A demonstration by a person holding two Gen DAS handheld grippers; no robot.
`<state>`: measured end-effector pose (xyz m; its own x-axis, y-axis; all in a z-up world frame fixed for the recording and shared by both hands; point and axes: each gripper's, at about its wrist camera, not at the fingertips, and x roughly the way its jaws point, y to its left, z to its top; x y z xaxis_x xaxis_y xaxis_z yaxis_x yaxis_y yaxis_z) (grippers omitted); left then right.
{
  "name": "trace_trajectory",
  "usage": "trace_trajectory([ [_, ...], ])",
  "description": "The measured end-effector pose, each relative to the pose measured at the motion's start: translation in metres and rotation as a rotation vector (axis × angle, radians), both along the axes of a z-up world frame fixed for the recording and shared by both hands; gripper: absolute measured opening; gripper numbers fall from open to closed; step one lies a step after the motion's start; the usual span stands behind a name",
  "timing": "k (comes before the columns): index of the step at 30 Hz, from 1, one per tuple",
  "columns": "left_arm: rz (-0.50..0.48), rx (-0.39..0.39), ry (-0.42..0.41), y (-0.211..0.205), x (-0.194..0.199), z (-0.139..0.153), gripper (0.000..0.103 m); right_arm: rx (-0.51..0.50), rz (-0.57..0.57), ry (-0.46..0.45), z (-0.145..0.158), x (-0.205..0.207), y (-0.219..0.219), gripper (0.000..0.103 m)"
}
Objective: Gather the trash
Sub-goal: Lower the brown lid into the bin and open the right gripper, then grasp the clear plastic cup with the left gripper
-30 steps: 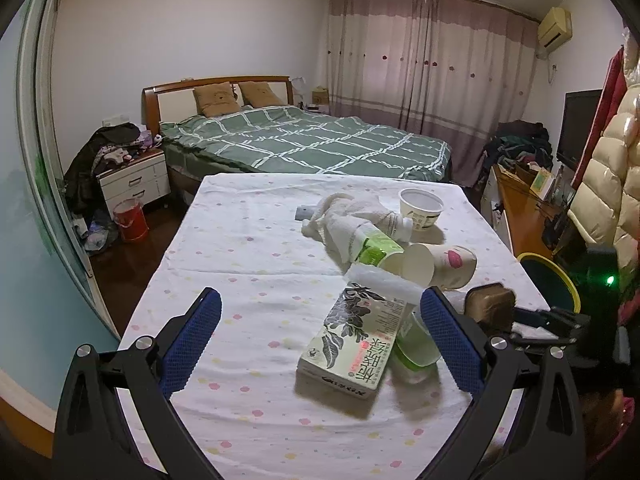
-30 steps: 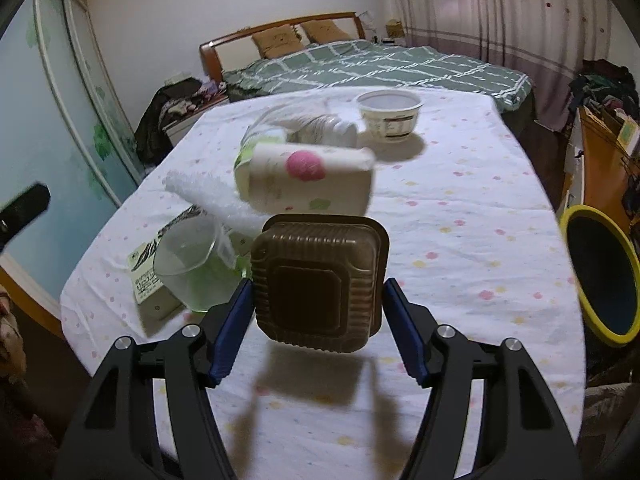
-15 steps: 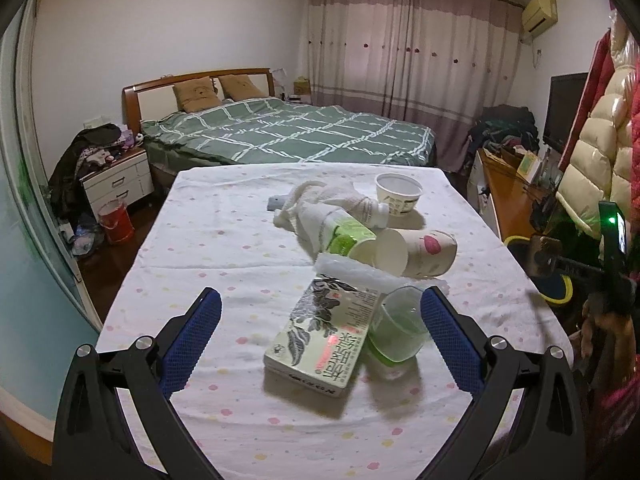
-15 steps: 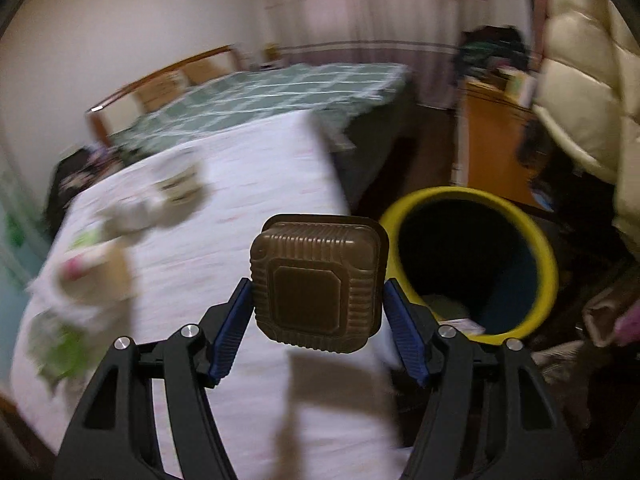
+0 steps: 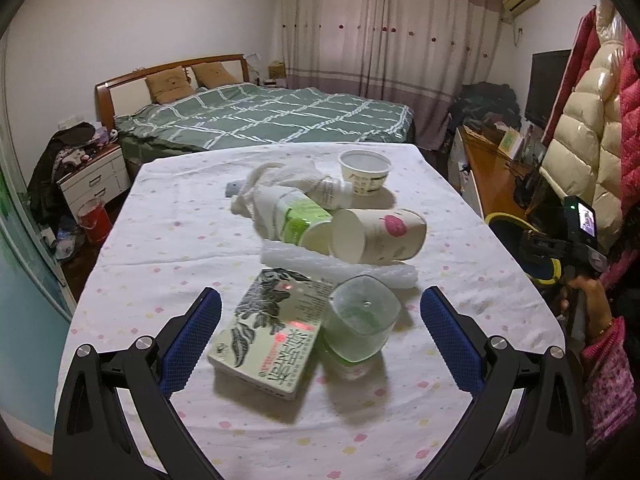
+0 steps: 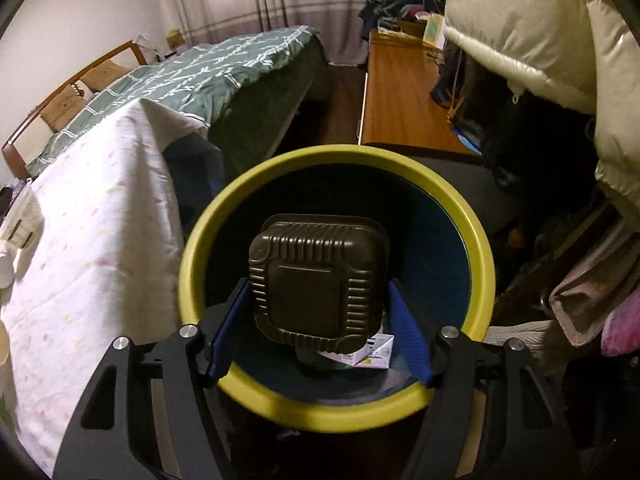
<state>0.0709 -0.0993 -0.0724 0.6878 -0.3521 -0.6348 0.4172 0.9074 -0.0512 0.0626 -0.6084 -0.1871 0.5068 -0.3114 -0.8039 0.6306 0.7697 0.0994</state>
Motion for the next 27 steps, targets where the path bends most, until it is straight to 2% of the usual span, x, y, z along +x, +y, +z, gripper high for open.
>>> trace_trajectory([
  [4, -0.025, 0.001, 0.020, -0.008, 0.002, -0.005, 0.098, 0.006, -0.010, 0.001, -0.003, 0.003, -0.003, 0.069],
  [16, -0.057, -0.005, 0.057, -0.015, 0.004, -0.018, 0.098, -0.014, 0.026, -0.041, 0.018, -0.005, 0.020, 0.071],
  [27, -0.106, -0.016, 0.114, -0.025, 0.017, -0.045, 0.098, -0.026, 0.060, -0.074, 0.029, -0.017, 0.040, 0.073],
])
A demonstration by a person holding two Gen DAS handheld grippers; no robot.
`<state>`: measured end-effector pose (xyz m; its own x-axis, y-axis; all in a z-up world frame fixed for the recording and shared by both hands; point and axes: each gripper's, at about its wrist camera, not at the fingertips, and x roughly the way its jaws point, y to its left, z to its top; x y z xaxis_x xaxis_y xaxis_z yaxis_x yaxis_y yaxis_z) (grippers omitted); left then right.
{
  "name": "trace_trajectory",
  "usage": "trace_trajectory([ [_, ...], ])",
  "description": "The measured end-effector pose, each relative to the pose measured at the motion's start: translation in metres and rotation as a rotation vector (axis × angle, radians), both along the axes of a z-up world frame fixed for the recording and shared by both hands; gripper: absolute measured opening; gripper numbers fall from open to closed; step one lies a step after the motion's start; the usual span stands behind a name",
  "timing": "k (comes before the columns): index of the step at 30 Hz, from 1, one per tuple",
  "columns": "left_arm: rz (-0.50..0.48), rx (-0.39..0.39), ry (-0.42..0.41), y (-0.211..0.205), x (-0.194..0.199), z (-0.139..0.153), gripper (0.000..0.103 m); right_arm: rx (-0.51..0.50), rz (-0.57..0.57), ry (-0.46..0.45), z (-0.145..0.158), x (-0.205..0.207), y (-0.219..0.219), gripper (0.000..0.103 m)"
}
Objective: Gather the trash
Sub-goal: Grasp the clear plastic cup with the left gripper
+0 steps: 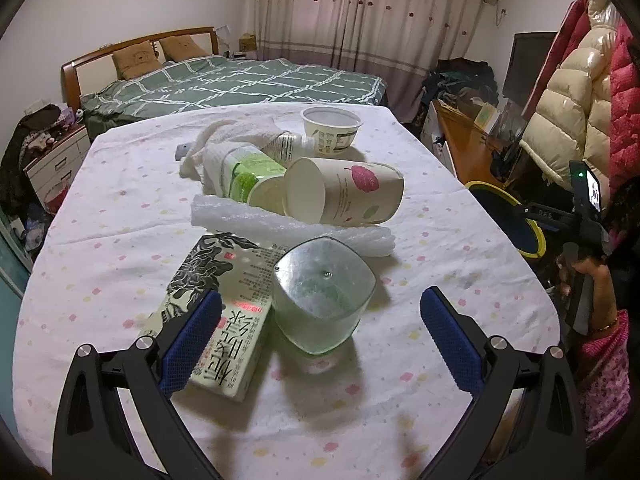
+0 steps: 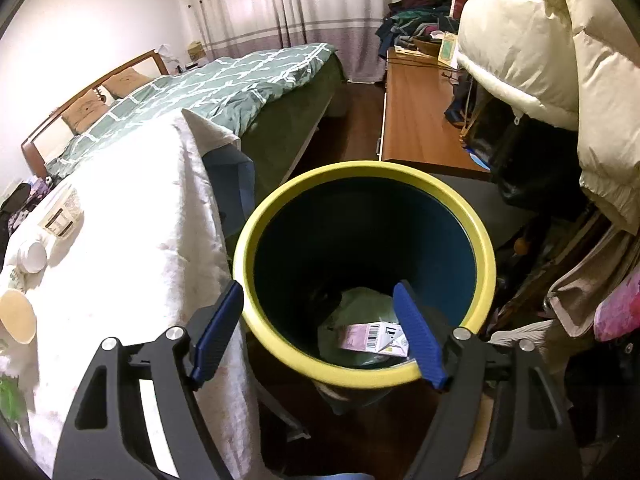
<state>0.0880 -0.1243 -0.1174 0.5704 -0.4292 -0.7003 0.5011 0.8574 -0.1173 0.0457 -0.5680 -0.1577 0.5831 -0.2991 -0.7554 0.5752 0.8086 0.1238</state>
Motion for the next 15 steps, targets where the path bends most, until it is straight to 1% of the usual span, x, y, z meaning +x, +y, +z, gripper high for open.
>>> trace_trajectory([
  [3, -0.032, -0.008, 0.000, -0.006, 0.005, -0.005, 0.095, 0.002, 0.003, -0.004, 0.001, 0.000, 0.002, 0.073],
  [5, -0.043, -0.004, 0.006, -0.010, 0.009, -0.009, 0.086, 0.004, 0.006, -0.004, -0.001, 0.000, 0.003, 0.073],
  [9, -0.054, -0.002, 0.024, -0.016, 0.016, -0.017, 0.076, 0.003, 0.009, -0.002, -0.002, -0.002, 0.004, 0.073],
  [12, -0.056, 0.002, 0.003, -0.018, 0.016, -0.017, 0.068, 0.004, 0.010, 0.002, -0.003, -0.002, 0.003, 0.073],
  [13, -0.056, 0.001, -0.001, -0.018, 0.016, -0.016, 0.061, 0.003, 0.009, 0.003, -0.004, -0.002, 0.003, 0.073],
  [14, -0.055, 0.000, 0.001, -0.018, 0.016, -0.016, 0.058, 0.005, 0.009, 0.004, -0.004, -0.002, 0.003, 0.073],
  [15, -0.052, -0.004, 0.008, -0.017, 0.017, -0.016, 0.058, 0.008, 0.009, 0.003, -0.004, -0.002, 0.003, 0.073],
])
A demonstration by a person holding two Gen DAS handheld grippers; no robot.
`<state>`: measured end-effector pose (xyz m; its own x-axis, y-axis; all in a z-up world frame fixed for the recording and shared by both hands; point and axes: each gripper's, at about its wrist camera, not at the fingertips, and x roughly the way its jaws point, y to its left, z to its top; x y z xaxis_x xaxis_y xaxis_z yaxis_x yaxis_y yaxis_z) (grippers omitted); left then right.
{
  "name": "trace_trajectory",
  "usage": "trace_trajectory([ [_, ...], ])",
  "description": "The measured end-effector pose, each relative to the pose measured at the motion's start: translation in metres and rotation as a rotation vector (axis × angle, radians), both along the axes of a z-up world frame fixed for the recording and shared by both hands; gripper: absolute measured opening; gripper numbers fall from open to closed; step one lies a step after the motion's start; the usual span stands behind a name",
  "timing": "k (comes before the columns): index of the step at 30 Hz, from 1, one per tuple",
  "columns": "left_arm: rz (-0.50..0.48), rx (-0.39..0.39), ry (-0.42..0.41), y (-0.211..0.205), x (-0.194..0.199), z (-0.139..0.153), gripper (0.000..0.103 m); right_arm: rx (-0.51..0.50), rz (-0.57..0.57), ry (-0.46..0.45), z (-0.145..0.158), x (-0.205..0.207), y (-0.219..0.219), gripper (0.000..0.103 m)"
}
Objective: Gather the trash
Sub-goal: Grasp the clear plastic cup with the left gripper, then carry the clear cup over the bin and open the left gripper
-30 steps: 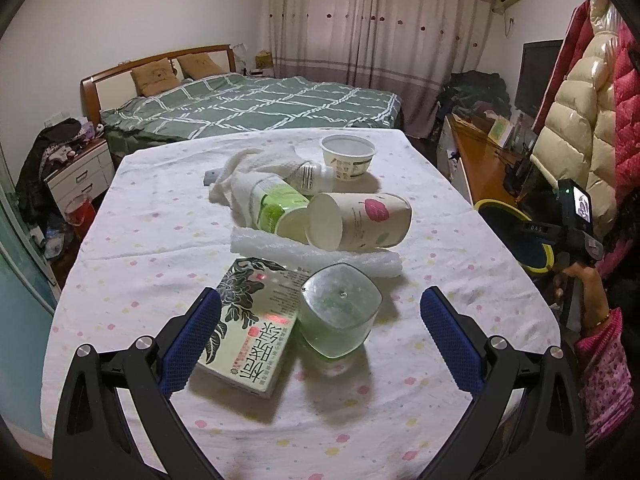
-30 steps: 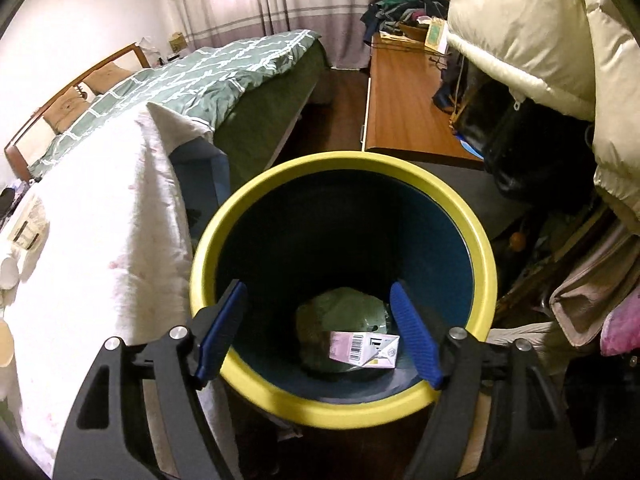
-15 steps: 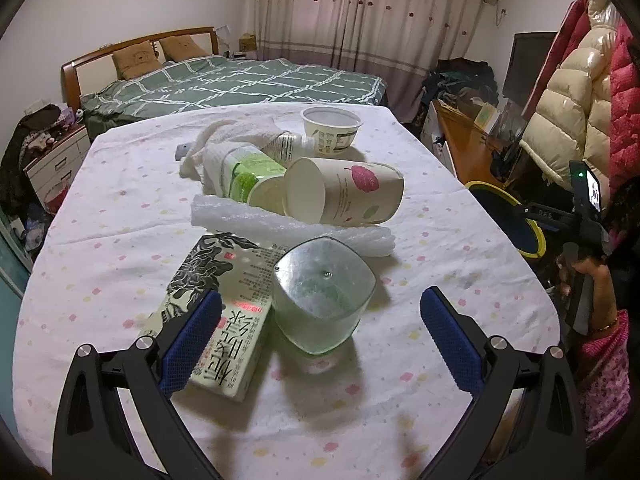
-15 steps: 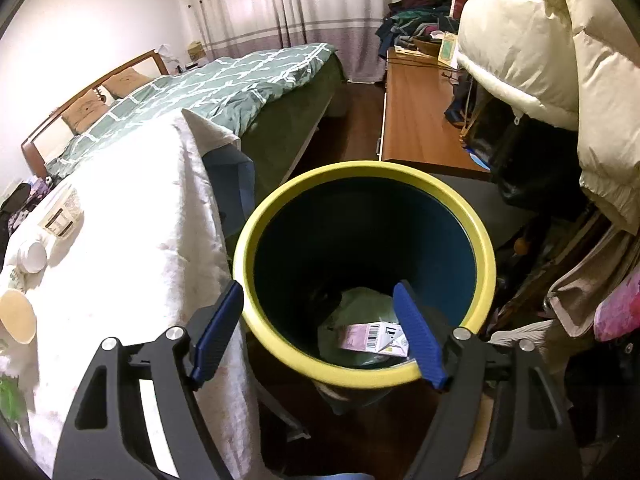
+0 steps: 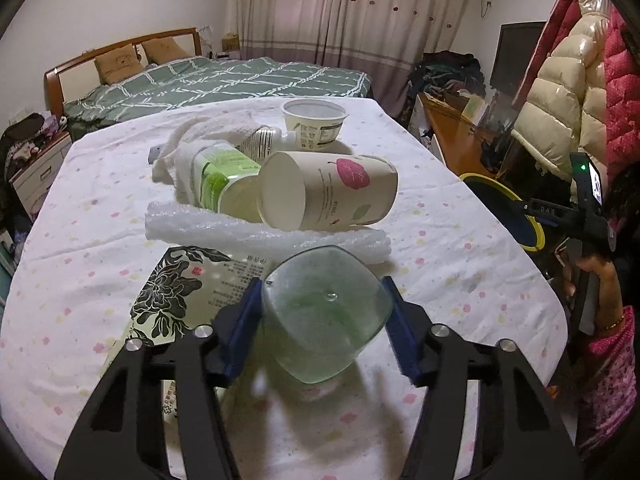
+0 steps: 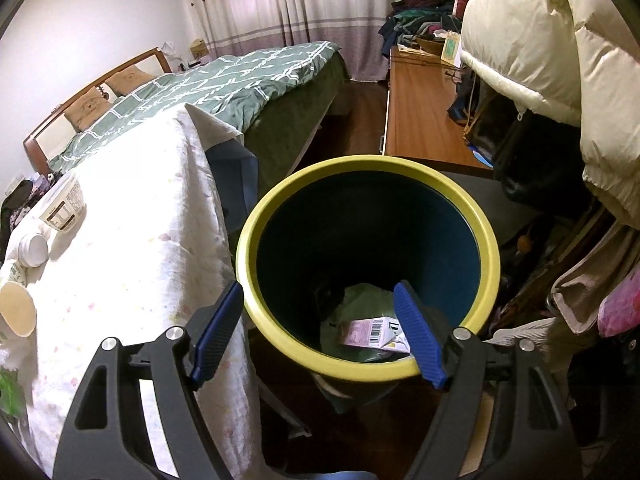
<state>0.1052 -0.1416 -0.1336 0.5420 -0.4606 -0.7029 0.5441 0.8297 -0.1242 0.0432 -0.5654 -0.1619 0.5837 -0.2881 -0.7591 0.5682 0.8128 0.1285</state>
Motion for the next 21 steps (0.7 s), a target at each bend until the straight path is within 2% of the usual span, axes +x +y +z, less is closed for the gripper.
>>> trace_trajectory([
  [7, -0.008, 0.024, -0.009, -0.003, -0.007, 0.006, 0.057, 0.006, 0.007, -0.013, 0.002, -0.004, 0.002, 0.073],
  [13, -0.050, 0.014, -0.033, -0.015, -0.021, 0.026, 0.057, 0.010, 0.005, -0.026, 0.005, -0.009, -0.001, 0.073],
  [21, -0.175, -0.018, -0.066, -0.067, -0.025, 0.059, 0.057, 0.000, -0.014, -0.052, 0.011, -0.027, -0.009, 0.073],
])
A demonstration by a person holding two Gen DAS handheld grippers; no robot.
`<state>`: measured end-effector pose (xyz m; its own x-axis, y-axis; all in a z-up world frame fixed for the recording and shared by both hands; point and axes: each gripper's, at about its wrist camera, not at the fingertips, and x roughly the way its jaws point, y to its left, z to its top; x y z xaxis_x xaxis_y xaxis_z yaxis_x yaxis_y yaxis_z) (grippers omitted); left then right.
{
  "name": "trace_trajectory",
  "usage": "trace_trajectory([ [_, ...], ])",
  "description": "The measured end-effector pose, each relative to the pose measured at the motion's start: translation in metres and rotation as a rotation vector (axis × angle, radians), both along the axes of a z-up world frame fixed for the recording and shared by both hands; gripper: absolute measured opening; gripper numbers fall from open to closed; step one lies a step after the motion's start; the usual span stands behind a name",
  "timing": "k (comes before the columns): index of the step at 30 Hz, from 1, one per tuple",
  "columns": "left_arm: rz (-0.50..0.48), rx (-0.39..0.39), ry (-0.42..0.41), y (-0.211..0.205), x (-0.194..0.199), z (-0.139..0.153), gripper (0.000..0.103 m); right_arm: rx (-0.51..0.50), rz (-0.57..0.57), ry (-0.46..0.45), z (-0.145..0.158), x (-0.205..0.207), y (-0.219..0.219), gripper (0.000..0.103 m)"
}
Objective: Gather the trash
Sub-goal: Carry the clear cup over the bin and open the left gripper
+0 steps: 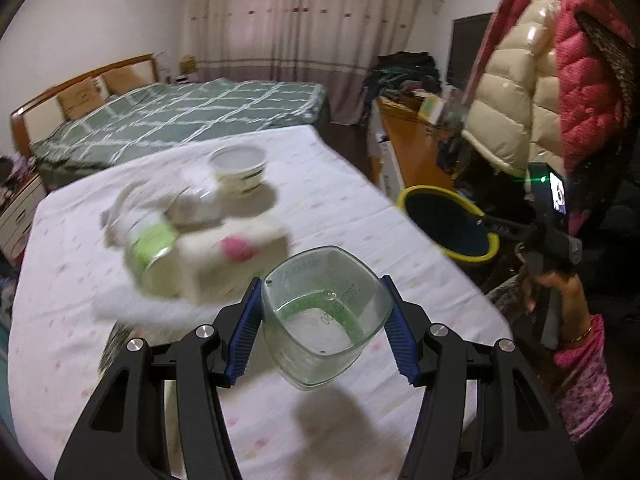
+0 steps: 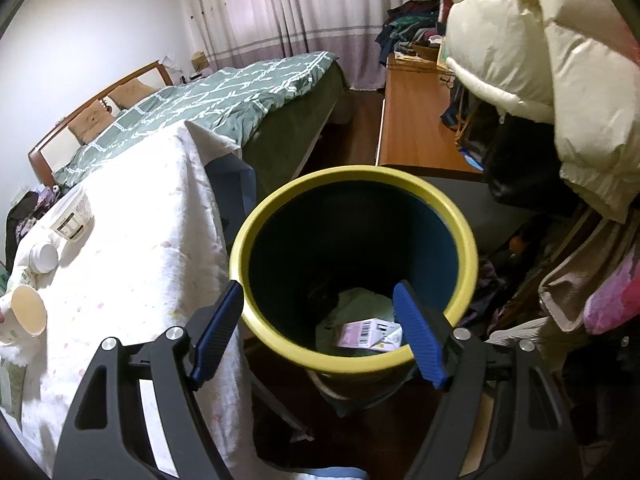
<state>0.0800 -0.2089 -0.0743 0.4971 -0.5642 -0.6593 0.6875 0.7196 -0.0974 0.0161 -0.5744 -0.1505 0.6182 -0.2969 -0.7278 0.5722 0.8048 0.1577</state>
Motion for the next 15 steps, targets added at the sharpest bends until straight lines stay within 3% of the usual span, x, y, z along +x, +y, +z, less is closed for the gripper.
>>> trace_trajectory([
  [9, -0.232, -0.018, 0.009, -0.121, 0.012, 0.020, 0.057, -0.053, -0.089, -0.003, 0.009, -0.043, -0.026, 0.073],
  [15, -0.342, -0.001, 0.044, -0.217, 0.023, 0.010, 0.057, -0.061, -0.145, -0.007, 0.010, -0.071, -0.047, 0.073],
])
